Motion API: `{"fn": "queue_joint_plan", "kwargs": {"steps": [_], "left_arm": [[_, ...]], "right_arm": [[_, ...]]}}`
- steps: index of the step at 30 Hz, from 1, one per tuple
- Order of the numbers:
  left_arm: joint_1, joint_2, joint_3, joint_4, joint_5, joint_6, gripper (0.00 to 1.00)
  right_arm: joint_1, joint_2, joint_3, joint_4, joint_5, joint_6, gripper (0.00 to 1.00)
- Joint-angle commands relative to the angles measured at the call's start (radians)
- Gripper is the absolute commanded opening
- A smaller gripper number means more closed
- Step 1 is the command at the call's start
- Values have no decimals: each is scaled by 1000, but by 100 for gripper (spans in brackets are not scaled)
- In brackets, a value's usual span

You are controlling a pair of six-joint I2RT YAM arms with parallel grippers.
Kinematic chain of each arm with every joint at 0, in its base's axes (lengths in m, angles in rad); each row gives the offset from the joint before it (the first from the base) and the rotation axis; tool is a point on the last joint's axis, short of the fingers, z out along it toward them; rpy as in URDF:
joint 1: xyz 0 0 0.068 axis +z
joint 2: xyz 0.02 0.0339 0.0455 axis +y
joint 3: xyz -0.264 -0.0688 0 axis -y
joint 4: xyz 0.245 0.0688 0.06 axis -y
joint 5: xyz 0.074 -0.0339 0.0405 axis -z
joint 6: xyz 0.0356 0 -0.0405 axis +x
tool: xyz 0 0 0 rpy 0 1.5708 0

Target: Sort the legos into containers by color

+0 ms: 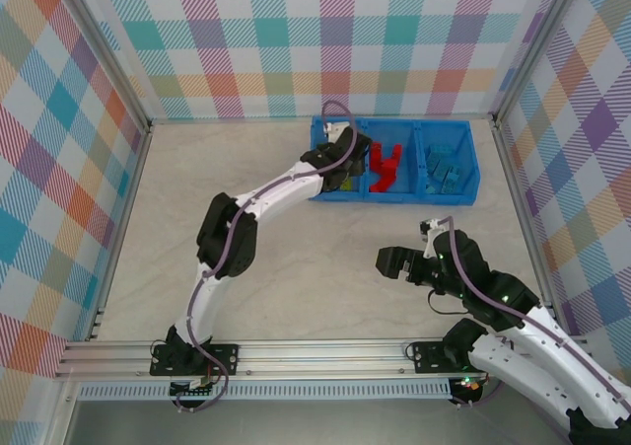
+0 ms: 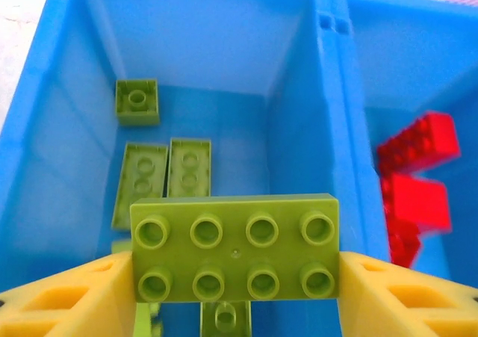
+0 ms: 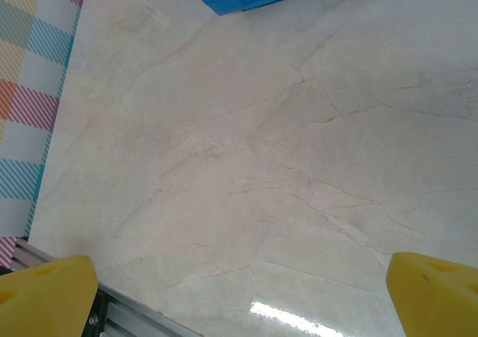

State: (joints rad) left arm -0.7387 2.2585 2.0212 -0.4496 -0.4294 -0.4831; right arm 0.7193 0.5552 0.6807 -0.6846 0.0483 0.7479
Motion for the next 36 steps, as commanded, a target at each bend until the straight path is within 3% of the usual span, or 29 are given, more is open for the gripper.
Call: {"fn": "queue_joint_plan", "kwargs": {"steps": [1,7,13,16,18,21,24,27,32,34,36], "left_arm": [[12,19,124,-21,7,78,73],[12,-106,81,-10,70,60,85],[9,-440,-294,131,99,48,87],[8,-656,-537,242,104,83,88],[7,-787,-707,272,98,137,90],[7,-975,-912,262,16,170,92],[9,-1152,-1138,303,-27,229,96],[11,-1288,-1299,321,-122,276,100],[19,-1418,-1461,349,-272,440,100],[30,-1451,-1531,428,-316,516,100],[63,-1480,-1606,542,-315,581,100]], "right_arm": [[-5,-16,16,-28,-13,18,100],[-5,-1,-3,-11,31,15,100],[-23,96,7,-2,201,-92,100],[-129,213,33,-2,292,-195,100],[-267,288,32,51,244,-269,100],[-427,359,-7,213,201,-383,100],[-535,435,-56,384,238,-463,100],[-635,566,-71,517,172,-495,100],[-660,772,-69,763,215,-562,100],[-668,853,-108,959,215,-585,100],[-676,923,-74,1019,197,-603,100]]}}
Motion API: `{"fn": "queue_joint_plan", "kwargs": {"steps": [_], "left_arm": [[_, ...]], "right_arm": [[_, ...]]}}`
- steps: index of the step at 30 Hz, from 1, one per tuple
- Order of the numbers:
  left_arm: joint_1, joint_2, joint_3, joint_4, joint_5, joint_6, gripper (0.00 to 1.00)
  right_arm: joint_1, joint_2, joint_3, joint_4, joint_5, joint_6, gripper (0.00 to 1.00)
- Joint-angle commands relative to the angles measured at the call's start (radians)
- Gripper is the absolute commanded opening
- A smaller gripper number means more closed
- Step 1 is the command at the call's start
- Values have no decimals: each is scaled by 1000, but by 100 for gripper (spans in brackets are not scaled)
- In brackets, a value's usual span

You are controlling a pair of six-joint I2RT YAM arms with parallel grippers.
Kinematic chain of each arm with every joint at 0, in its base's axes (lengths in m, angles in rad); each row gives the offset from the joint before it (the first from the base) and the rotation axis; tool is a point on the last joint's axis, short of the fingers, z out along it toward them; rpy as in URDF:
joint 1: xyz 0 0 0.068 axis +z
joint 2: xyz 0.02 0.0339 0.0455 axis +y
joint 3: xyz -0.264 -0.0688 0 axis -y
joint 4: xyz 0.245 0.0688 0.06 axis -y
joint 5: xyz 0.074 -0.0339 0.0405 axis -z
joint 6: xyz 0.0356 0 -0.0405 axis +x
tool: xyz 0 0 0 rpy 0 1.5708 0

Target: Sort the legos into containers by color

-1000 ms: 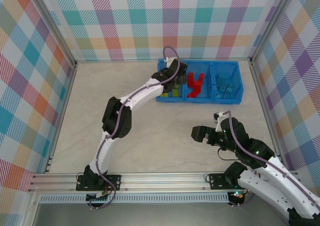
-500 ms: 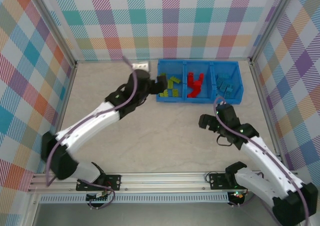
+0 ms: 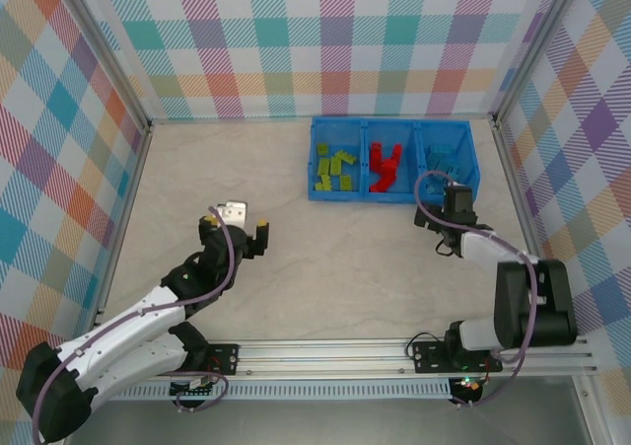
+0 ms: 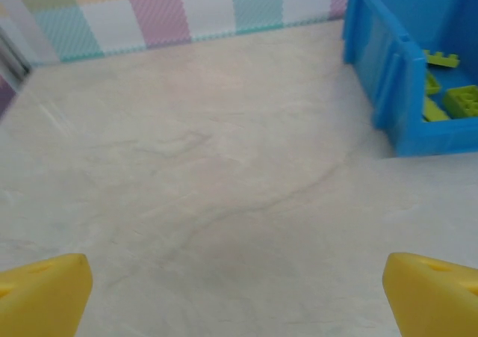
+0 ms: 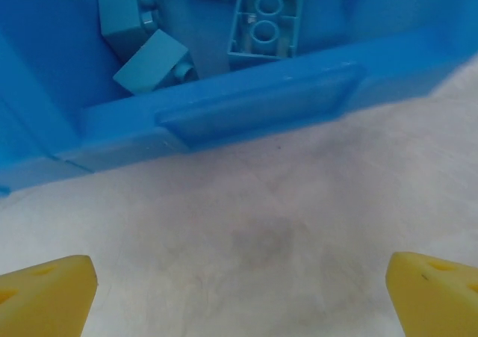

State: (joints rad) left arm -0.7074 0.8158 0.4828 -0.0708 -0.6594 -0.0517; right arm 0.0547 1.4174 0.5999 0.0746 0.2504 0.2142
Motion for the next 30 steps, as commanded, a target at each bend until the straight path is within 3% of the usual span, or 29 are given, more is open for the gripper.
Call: {"fn": "queue_joint_plan", "kwargs": {"steps": [1,5,10,15,21,23,26,27,28,29,30], "left_arm": [[50,-46,-94,200,-69,165,100],[143,-55,-155,273,-43,187,100],[280,-19,-228,379,28,162,100],[440,107,-230,474,186,116,100],[527,304,-215,635,311,66,100],[558,360,-205,687,355,59,100],[597,430,-190,765,419,68,100],[610,459,-180,785,440,75,100],[620,487,-168,803,454,76,100],[634,515,-150,808,480,73,100],[644,539,-132,805,498,61,100]], "right_arm": [[-11,78,11,289,-20,-79,100],[-32,162,52,365,-70,-146,100],[-31,217,144,250,-201,-203,100],[-32,224,150,245,-263,-227,100],[-26,212,136,259,-303,-245,100],[-30,176,77,332,-307,-239,100],[-71,106,-147,682,-334,-195,100],[-71,148,-203,836,-334,-200,100],[-68,147,-204,841,-332,-197,100],[-67,122,-180,739,-329,-203,100],[-68,142,-192,804,-331,-198,100]]}}
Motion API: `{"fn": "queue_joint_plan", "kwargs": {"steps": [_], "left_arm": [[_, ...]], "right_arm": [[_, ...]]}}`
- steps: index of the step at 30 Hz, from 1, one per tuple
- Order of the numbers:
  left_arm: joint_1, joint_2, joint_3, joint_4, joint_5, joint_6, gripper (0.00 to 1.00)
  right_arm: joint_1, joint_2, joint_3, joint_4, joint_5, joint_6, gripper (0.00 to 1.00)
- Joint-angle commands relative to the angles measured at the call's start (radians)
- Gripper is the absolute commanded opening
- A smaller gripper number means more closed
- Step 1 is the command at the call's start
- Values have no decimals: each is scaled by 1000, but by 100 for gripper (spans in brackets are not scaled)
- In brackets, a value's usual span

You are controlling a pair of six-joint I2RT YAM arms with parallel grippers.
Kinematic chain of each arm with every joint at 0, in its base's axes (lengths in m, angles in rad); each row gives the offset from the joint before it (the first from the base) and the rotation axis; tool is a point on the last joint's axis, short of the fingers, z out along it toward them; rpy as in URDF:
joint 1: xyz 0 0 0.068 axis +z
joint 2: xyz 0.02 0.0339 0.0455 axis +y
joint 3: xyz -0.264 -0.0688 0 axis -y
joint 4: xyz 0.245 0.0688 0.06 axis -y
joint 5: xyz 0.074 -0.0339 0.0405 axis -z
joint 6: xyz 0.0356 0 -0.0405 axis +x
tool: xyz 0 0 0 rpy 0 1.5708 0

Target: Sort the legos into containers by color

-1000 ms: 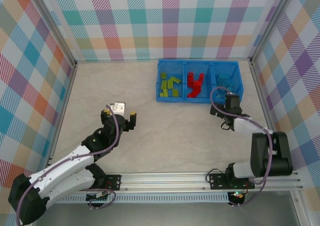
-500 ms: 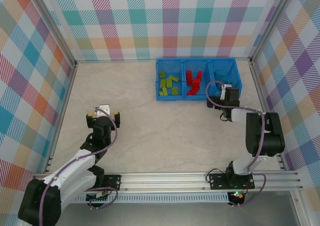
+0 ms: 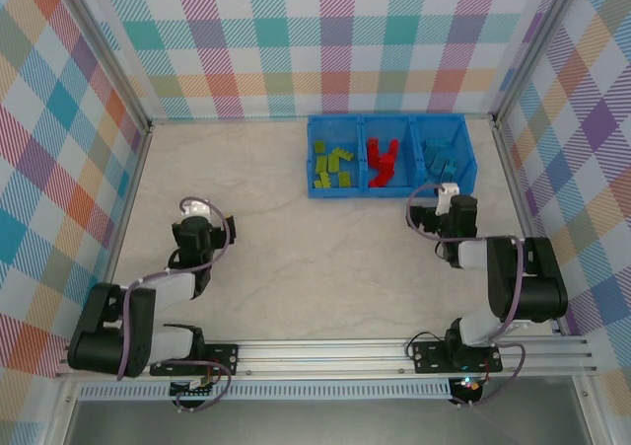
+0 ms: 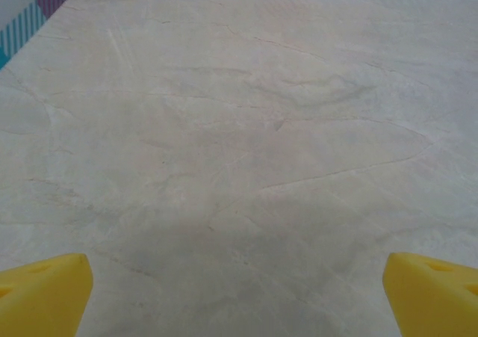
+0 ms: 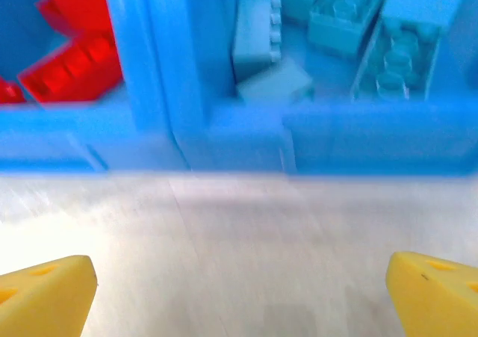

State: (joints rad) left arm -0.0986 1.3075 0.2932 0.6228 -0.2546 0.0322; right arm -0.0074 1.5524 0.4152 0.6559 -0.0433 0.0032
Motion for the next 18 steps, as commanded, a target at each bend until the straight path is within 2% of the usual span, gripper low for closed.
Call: {"fn": "queue_joint_plan", "kwargs": {"steps": [1,4,5,7,8,11,14,18], "left_arm": [[49,83,77,114,118,-37,100],[60,289,94,312,162,-35,100],[54,245,111,184,164,-35,100],[53,261,112,222,176,-25,100],[50,254,121,189,173,-25,100],[47,258,117,203,167,-22,100],[46,256,120,196,167,-22,100],[41,257,123,191,165,-16,100]], "right_arm": [[-6,-1,-7,207,-36,11,100],[9,-1,-13,216,26,11,100],[11,3,-20,244,51,15,100],[13,1,-47,288,149,53,100],[15,-5,-53,289,171,61,100],[16,-4,-55,293,161,57,100],[11,0,-24,243,54,26,100],[15,0,-23,242,62,17,100]]}}
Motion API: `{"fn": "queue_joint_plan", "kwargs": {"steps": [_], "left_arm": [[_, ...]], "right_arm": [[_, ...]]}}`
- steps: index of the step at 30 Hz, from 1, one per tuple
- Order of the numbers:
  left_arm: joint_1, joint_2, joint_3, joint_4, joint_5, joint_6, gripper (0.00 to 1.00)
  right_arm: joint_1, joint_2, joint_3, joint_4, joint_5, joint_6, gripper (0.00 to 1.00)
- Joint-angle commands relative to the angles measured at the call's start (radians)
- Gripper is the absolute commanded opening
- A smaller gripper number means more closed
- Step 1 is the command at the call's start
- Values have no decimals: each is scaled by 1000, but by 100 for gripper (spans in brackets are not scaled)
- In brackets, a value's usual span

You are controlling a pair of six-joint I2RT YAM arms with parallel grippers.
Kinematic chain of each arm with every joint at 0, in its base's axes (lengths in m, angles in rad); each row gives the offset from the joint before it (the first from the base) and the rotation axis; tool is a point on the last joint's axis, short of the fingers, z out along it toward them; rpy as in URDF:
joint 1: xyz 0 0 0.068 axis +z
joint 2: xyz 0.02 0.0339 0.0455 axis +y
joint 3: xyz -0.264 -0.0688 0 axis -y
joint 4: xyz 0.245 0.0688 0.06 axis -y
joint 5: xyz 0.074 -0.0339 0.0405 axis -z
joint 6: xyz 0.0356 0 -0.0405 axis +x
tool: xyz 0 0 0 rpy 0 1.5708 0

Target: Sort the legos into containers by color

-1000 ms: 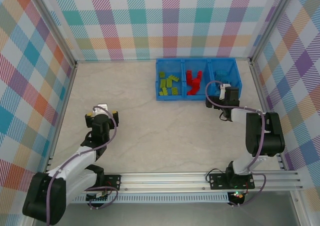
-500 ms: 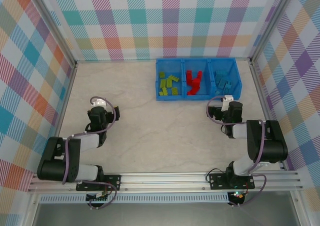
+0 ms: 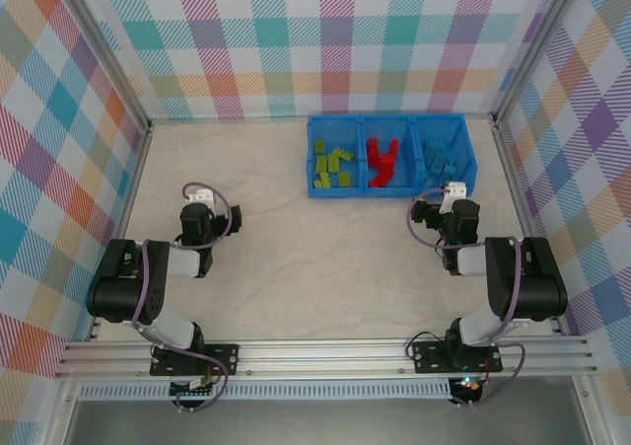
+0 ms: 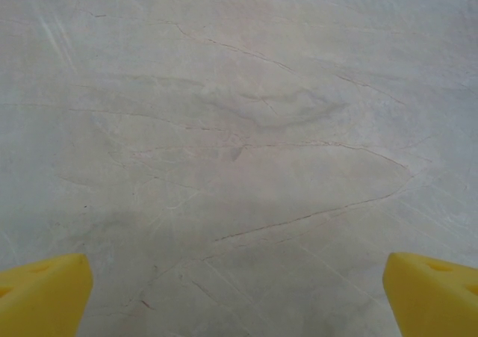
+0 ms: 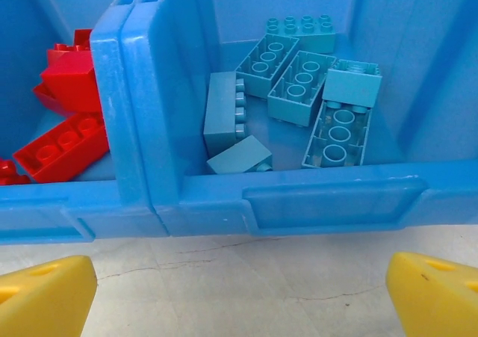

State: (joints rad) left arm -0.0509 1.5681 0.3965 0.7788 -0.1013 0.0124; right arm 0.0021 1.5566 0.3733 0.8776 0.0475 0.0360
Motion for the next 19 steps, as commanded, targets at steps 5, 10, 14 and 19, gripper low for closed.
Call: {"fn": "queue_joint_plan", "kwargs": {"steps": [5,10,14,19], "left_arm": [[-13,-3,23,28,6,9,100],[-12,-3,24,29,5,10,100],[-12,-3,23,29,5,10,100],[-12,-4,24,28,5,9,100]], "right_arm": [[26,-3,10,40,11,-29,100],[26,-3,11,37,6,-28,100],[14,-1,26,8,-17,-19,100],[12,-1,20,22,-24,-21,100]]}}
